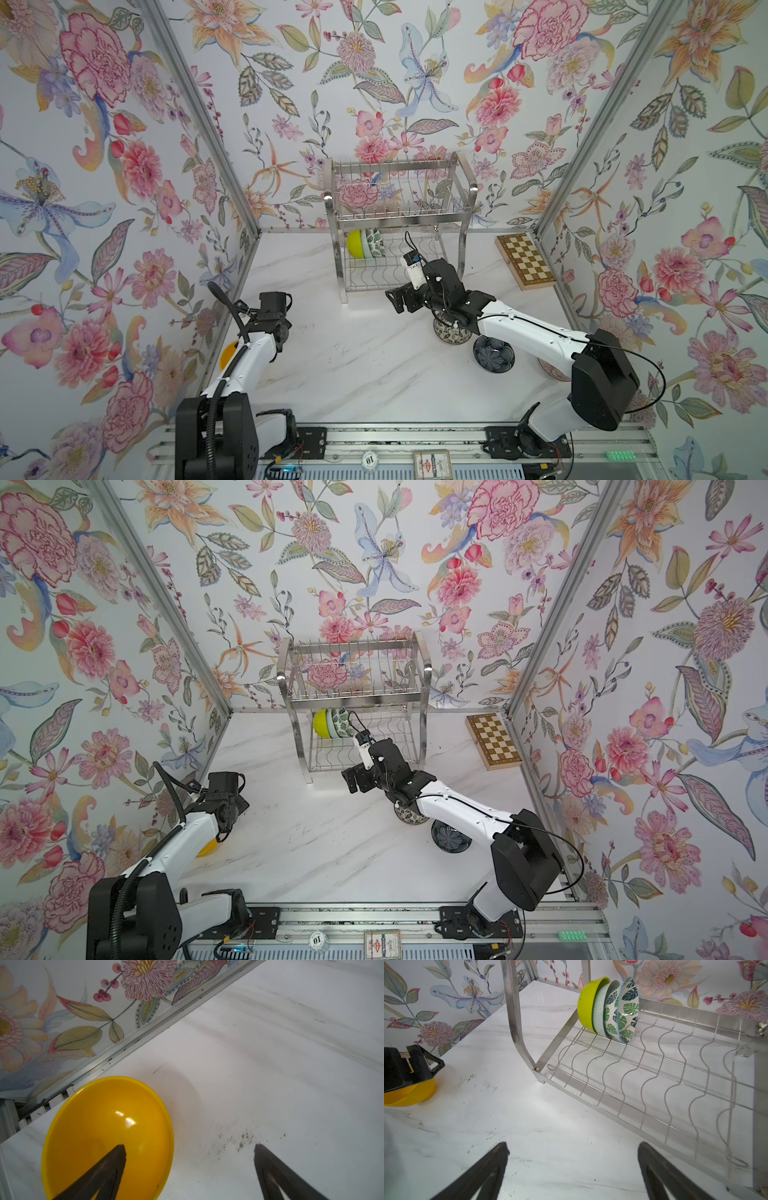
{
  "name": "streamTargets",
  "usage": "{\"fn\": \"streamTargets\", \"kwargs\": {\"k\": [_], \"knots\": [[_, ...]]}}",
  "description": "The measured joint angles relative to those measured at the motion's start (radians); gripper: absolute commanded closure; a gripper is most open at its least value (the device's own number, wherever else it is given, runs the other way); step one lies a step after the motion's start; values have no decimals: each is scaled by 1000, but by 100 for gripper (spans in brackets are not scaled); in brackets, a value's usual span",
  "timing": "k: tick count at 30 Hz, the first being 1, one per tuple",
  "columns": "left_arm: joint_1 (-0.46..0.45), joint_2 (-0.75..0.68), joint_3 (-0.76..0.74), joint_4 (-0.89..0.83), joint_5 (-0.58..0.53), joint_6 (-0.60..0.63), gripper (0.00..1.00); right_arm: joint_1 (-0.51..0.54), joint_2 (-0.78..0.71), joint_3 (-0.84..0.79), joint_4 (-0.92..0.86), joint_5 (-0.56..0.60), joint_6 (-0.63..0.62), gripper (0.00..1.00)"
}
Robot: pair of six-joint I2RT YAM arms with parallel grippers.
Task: Load the bowls into the dish rack
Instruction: 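Lower the left gripper onto the yellow bowl rim and grasp it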
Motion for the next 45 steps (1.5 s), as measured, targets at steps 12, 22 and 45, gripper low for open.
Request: {"fn": "streamTargets", "kwargs": {"k": [12,22,45], "knots": [[101,81,-26,83,73,-59,33,59,37,30,-19,55,-41,2],[104,121,-35,106,101,-92,77,59,37,25,-5,108,-92,1],[-564,44,50,190,280,-100,100,-74,-118,-54,-21,324,27,2]]}}
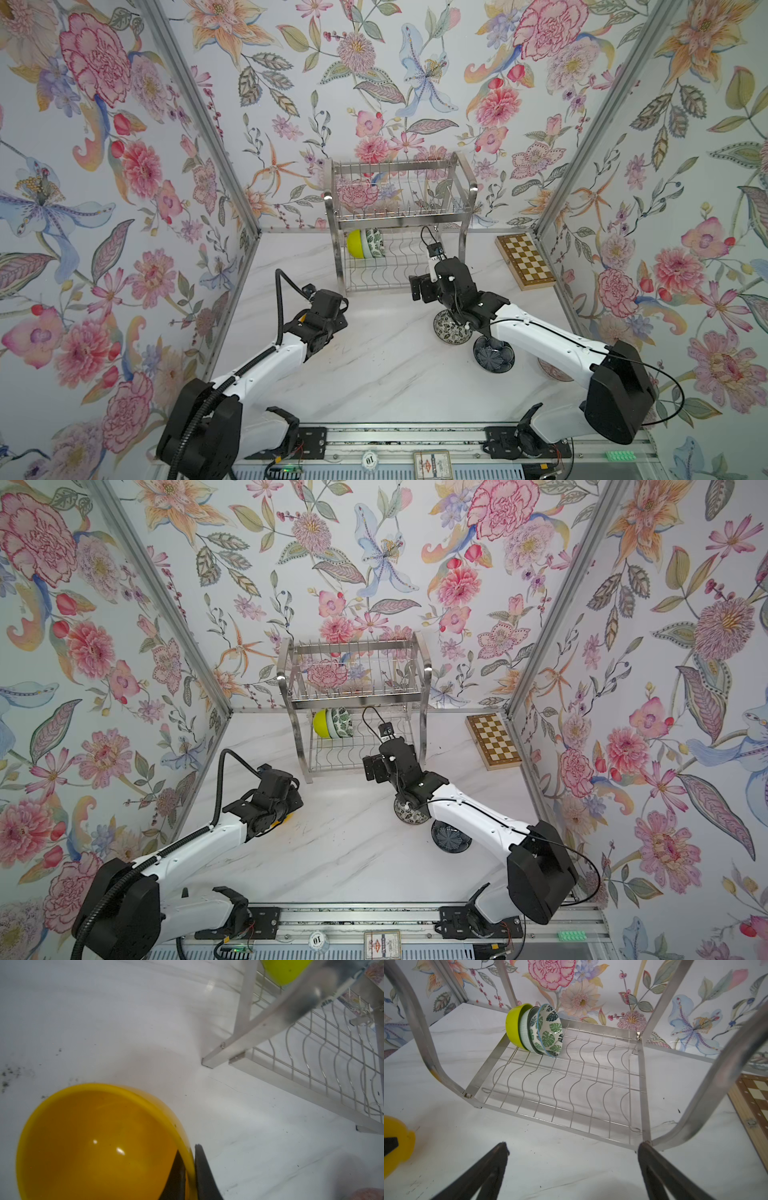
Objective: Load the bowls into the dish rack
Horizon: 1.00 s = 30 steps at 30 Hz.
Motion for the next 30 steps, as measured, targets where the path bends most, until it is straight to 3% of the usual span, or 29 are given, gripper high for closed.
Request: {"fn": "streamTargets", "kwargs": {"k": [8,20,23,30], "knots": [[-230,277,214,3,0,35,100,-229,-112,-96,-20,-71,153,1],[-354,513,449,-49,-5,153,100,-294,-112,-137,-72,-157,245,1],[-381,547,491,-83,-7,187,94,-301,-112,-139,-75,-169,257,1],[-399,579,520,-134,-6,236,70,-303,-112,-139,-75,-195,277,1]]}}
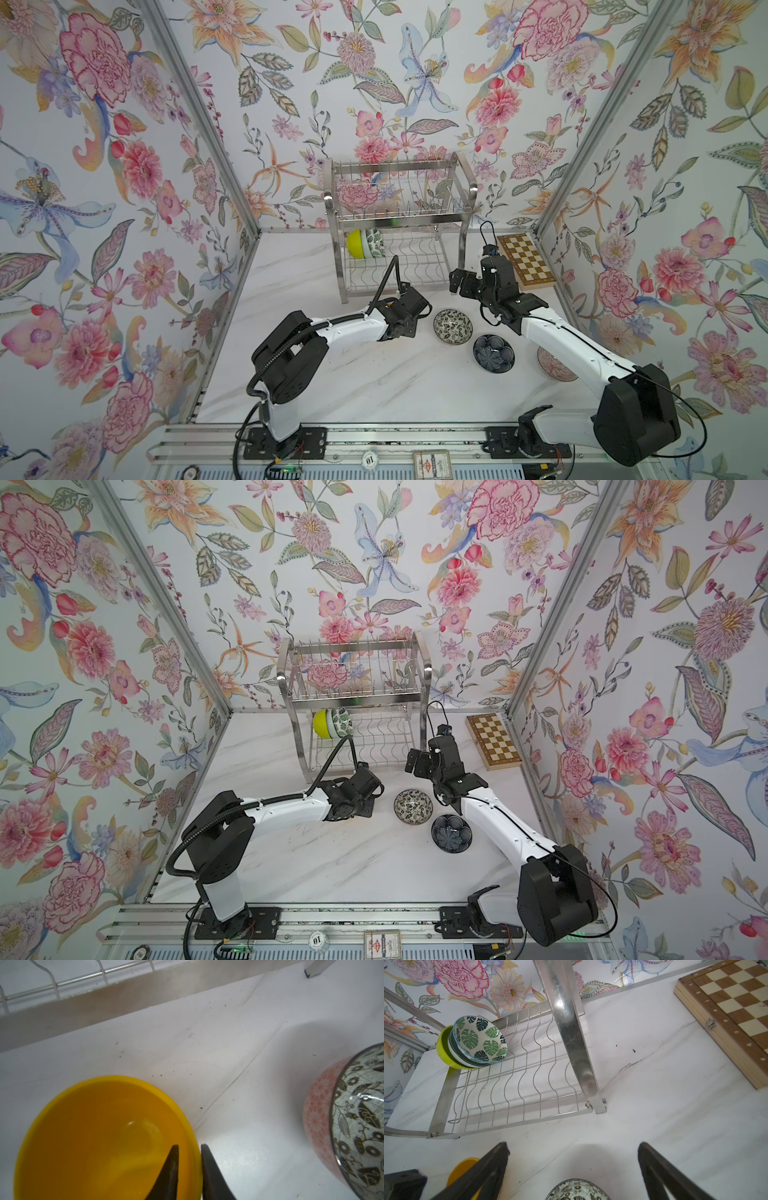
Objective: Load the bowls into the dish rack
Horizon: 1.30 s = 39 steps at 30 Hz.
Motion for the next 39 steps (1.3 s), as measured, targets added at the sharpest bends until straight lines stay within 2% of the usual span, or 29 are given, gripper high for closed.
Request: {"fn": "streamTargets", "kwargs": {"k": [8,10,14,16,21,26,33,39], "knots": [[0,1,14,-15,3,31,46,0,0,0,0,-7,4,2],[0,-1,20,-15,-1,37,36,0,0,0,0,-8,8,2],[-1,-43,20,-31,-35,60,9,0,0,0,-8,-16,15,2],[-1,-87,20,-34,-70,71,1,0,0,0,-16,-22,21,1],[2,-237,-3,-29,-197,97,1,20,39,22,-38,-44,40,2],[34,-377,-106,-23,-292,116,1,121,144,82,-45,-68,45,5],[195,-585,-384,43,-257,114,1,242,307,175,-58,-112,85,17],[222,-834,-610,167,-195,100,1,296,422,241,-82,-137,114,30]]}}
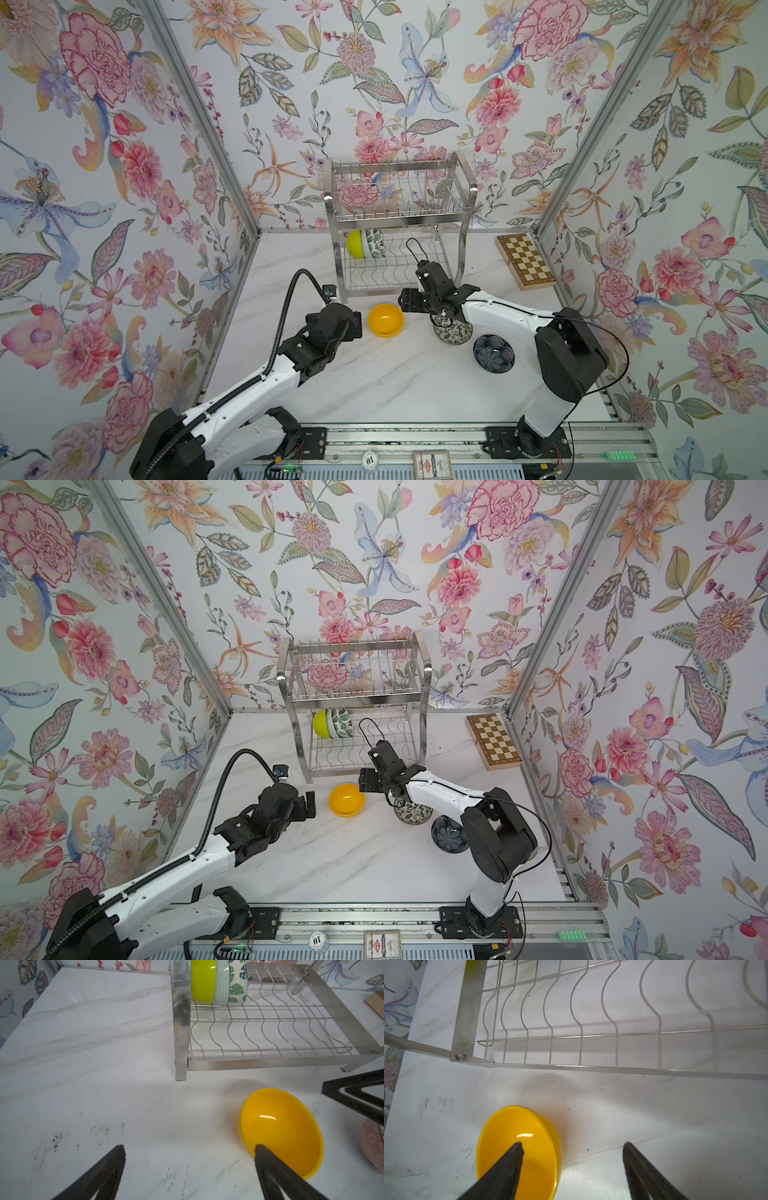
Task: Load the bowls into the dish rack
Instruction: 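Grasp the yellow bowl rim with the right gripper while the left releases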
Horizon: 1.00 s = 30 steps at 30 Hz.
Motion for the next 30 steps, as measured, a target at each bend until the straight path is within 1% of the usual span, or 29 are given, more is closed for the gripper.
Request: {"fn": "streamTargets", "kwargs": {"k": [2,4,7,14,17,19,25,28,30], "knots": [[13,-63,-51,45,27,-21,1,16,25,9,-10,-5,11,34],[28,-105,-92,82,55,-43,1,29,47,17,-19,-7,20,37],[54,-126,-138,127,112,-84,1,48,66,22,-36,-6,31,41],[77,-72,-151,190,224,-156,1,76,111,50,-64,18,41,54],[81,-56,-154,211,255,-179,1,80,127,56,-75,26,42,57],[81,-47,-158,229,264,-199,1,81,133,56,-82,30,38,61],[81,-17,-184,285,306,-255,1,87,141,56,-89,48,26,78],[82,8,-187,308,332,-279,1,87,141,55,-89,53,23,83],[82,28,-185,316,342,-291,1,87,141,54,-86,56,19,88]]}}
